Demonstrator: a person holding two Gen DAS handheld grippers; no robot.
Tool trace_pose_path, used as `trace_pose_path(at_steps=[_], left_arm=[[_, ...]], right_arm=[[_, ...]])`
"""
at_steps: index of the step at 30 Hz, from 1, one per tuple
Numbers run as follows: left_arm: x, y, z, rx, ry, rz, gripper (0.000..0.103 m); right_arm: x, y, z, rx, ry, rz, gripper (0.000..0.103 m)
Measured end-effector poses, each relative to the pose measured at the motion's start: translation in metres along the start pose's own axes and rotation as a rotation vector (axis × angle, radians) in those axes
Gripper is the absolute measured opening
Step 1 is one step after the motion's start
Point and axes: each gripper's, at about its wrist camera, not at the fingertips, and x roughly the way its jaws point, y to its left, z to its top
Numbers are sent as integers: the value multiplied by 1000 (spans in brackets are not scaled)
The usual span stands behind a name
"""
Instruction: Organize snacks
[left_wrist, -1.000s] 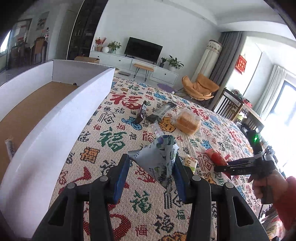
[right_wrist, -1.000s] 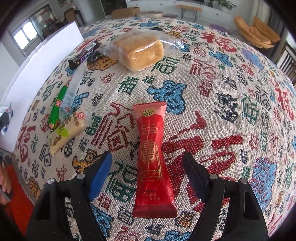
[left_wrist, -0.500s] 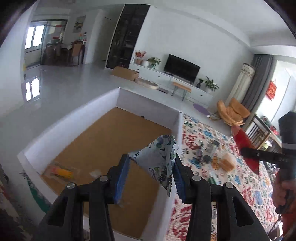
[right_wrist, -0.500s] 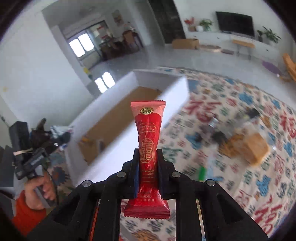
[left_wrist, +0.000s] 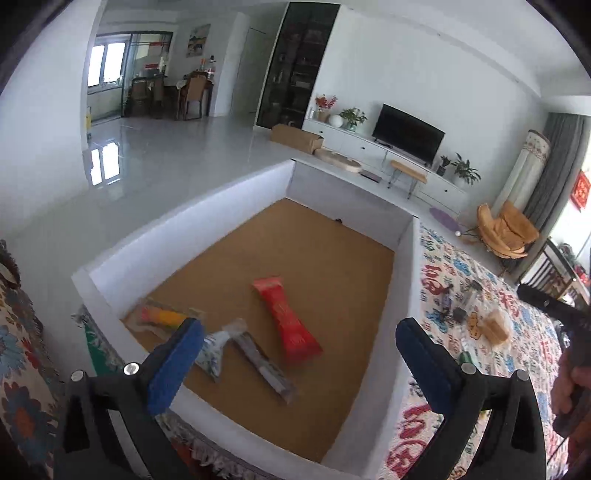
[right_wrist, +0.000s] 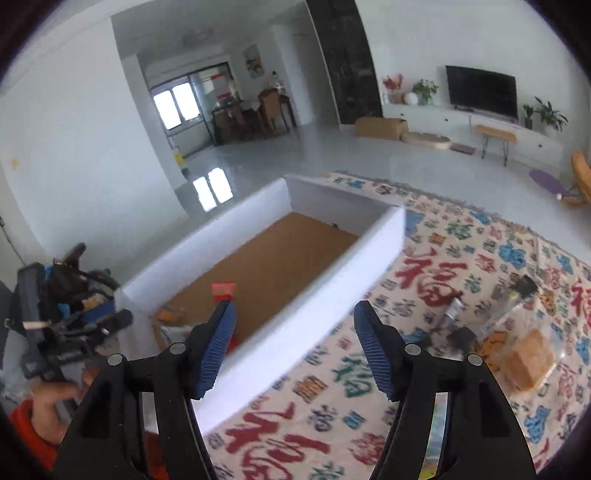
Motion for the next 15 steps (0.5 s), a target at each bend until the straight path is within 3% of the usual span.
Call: trace_pose_path(at_steps=[5,8,11,15], left_arm=[[-10,-70,-22,94,8,-132,103],[-4,-112,-30,138,31,-215,103],[10,-150,-45,183,86,-262,103],[27,-175,-69,213,151,-249,103]], right_arm=[[-25,-98,-78,58,150,-180,70],[-38,-128,-125,135,243,-204,71],[-34,-120,-161,146,284,-180,71],[-11,-87,-179,54,258,-183,70]])
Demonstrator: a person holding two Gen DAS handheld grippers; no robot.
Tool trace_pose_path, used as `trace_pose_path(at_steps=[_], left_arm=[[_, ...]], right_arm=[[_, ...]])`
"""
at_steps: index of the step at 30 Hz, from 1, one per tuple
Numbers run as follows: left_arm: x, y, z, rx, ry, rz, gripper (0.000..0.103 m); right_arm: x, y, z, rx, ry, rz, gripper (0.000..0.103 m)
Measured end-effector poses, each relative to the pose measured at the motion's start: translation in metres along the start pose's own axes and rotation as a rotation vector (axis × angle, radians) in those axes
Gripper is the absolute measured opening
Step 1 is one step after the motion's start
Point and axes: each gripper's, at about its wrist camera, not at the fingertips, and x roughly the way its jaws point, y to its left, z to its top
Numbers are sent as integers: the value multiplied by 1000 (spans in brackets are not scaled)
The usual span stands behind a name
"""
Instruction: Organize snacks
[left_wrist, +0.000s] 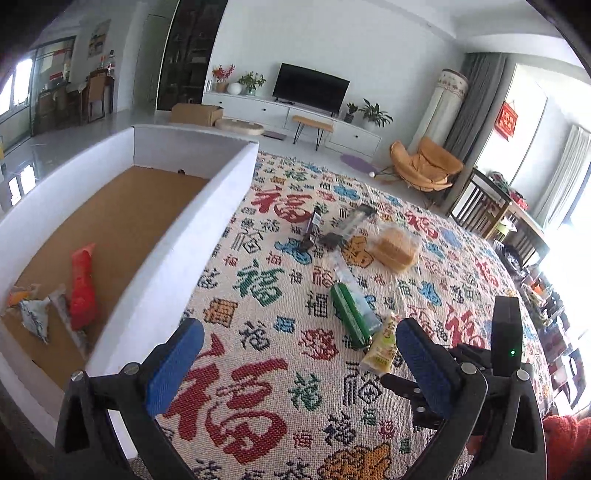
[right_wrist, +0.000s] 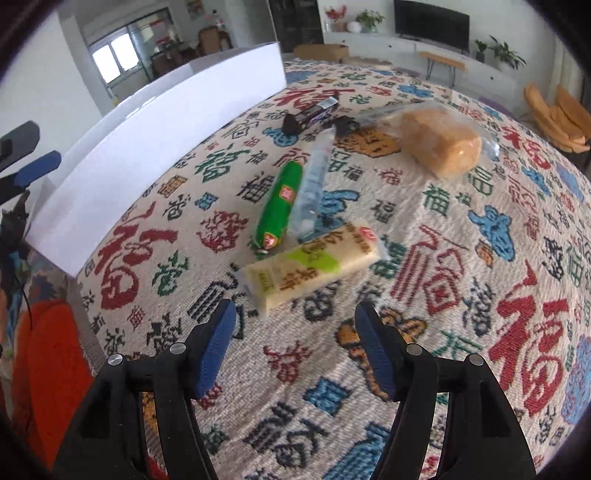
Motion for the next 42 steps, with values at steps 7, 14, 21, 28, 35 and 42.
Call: trace_pose_path(at_steps=[7,14,21,28,35,42], left_arm=[[32,2,-27,40,111,63,103],[104,-12,-35,90,303,87,103],[123,-39,-56,249,309,170,103],[120,-37,-57,244,290,167,103],[122,-37,-55,245,286,167,103],[122,-38,-55,243,284,168,103]], right_arm=[[14,-56,21,38,-37,-218,68],[-27,-113,0,90,-62,-285,70],[-25,-154,-32,204,-105,-318,78],[-23,-154,-31,217,-101,-326,84],[-22,-156,-31,214,-99,-336,85],[-21,-156,-31,222,-98,-338,87]])
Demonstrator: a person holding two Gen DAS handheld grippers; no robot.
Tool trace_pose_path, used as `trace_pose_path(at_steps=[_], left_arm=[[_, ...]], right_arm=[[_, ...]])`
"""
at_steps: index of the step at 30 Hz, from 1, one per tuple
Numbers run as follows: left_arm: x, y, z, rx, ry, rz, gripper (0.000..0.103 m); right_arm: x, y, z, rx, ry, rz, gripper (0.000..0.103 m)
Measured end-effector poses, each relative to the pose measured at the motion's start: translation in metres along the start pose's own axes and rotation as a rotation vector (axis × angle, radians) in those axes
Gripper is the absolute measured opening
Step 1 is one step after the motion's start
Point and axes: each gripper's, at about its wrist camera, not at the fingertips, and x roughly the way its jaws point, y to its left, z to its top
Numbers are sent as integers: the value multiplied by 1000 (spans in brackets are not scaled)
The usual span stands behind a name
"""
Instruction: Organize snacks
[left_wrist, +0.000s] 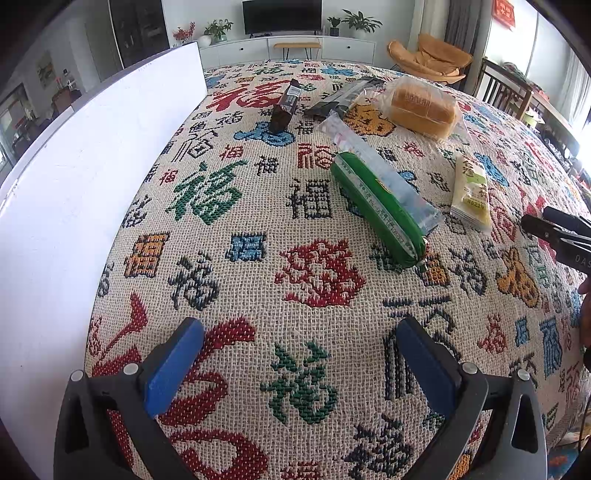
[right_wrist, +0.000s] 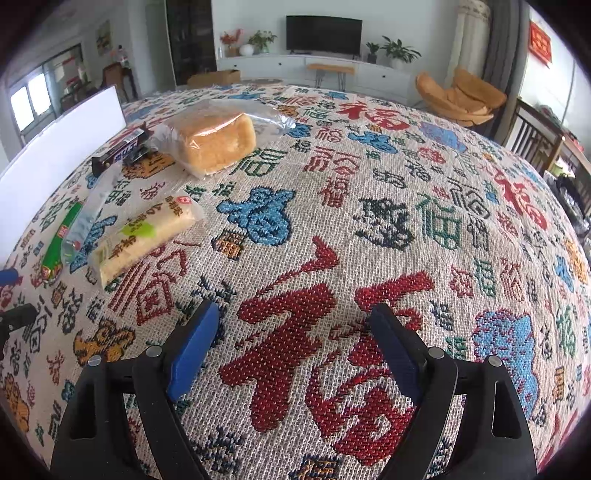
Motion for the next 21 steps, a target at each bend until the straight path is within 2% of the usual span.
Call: trace_pose_path(at_steps=[21], left_arm=[[1,0,1,-2,0,2,103]], right_arm=[[0,-2,1,4,0,6,87]])
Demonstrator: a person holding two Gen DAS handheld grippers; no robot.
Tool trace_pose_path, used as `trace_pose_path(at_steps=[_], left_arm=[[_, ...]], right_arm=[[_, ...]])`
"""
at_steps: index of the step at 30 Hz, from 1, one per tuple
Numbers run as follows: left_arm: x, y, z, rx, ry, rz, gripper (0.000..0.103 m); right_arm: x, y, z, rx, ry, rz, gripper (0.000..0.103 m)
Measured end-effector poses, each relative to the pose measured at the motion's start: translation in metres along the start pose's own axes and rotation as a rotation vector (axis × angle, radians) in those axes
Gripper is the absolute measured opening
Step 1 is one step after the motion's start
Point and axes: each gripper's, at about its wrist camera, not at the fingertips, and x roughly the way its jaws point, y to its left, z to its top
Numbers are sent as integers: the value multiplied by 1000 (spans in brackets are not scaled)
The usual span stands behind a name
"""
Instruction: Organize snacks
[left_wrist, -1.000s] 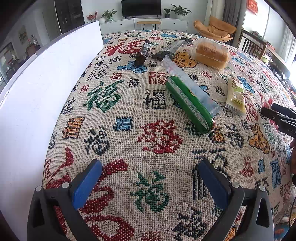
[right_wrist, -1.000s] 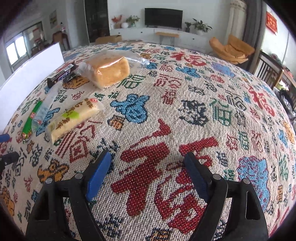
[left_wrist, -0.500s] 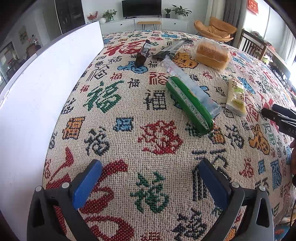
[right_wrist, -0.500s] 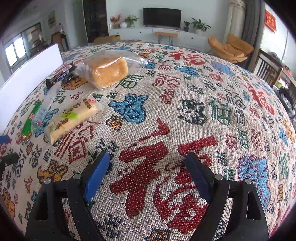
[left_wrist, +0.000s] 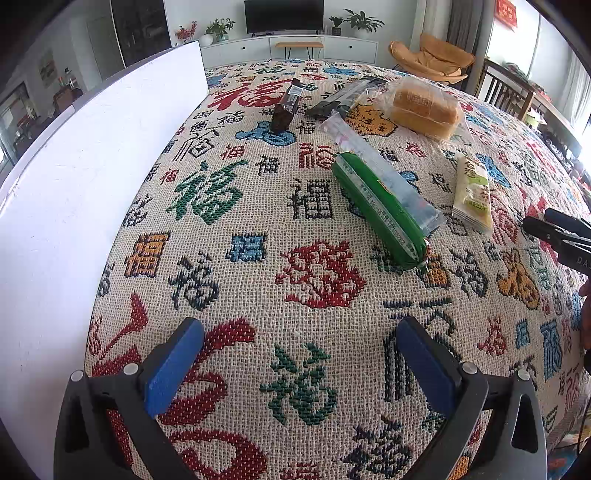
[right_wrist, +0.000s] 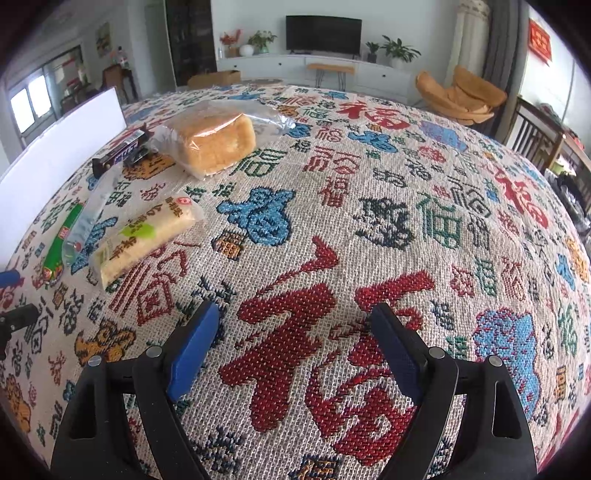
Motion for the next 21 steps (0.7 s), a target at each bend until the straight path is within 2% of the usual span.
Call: trace_pose_path(at_steps=[6,8,11,13,18,21], left_arm=[[-1,2,0,-11,-4,5,103],[-8,8,0,-45,-41,16,103],[-25,18,0,-96,-132,-96,103],[-29,15,2,-86,-159,-143,103],[-9,-10,24,-57,-109,-201,103],[8,-18,33,-53,-78,-143,103]], right_arm=[[-1,0,0,0,0,0,87],[-1,0,0,0,0,0,87],[-1,0,0,0,0,0,87],[-1,0,0,0,-1,-1,87],[-1,0,-1,1,-1,1,87],[-1,0,-1,1,-1,1,87]])
